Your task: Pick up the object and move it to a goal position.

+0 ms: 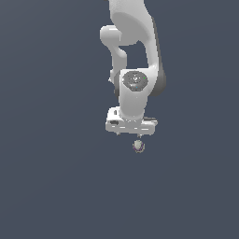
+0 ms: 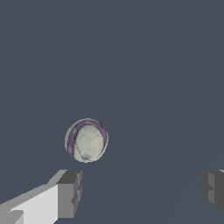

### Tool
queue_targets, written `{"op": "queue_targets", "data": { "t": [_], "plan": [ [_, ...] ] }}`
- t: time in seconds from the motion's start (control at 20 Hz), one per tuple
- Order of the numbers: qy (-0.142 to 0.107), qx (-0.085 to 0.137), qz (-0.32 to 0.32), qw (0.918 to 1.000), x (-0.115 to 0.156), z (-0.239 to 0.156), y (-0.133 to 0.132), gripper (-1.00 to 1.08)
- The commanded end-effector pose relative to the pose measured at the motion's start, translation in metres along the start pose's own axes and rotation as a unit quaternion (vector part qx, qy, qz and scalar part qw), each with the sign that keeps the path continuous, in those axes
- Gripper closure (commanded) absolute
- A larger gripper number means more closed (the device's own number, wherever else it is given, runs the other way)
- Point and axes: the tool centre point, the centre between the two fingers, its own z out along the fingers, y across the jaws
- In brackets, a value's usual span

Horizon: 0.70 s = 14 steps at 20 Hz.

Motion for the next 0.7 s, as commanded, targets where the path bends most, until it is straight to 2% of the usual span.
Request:
{"op": "queue_targets", "data": {
  "t": [0.0,0.65],
  "plan": [
    [0.001,0.000,0.023,0.9997,0.001,0.006,-0.007,-0.92],
    [0.005,0.001,0.146,0.9893,0.005,0.037,-0.046,-0.92]
  ]
}}
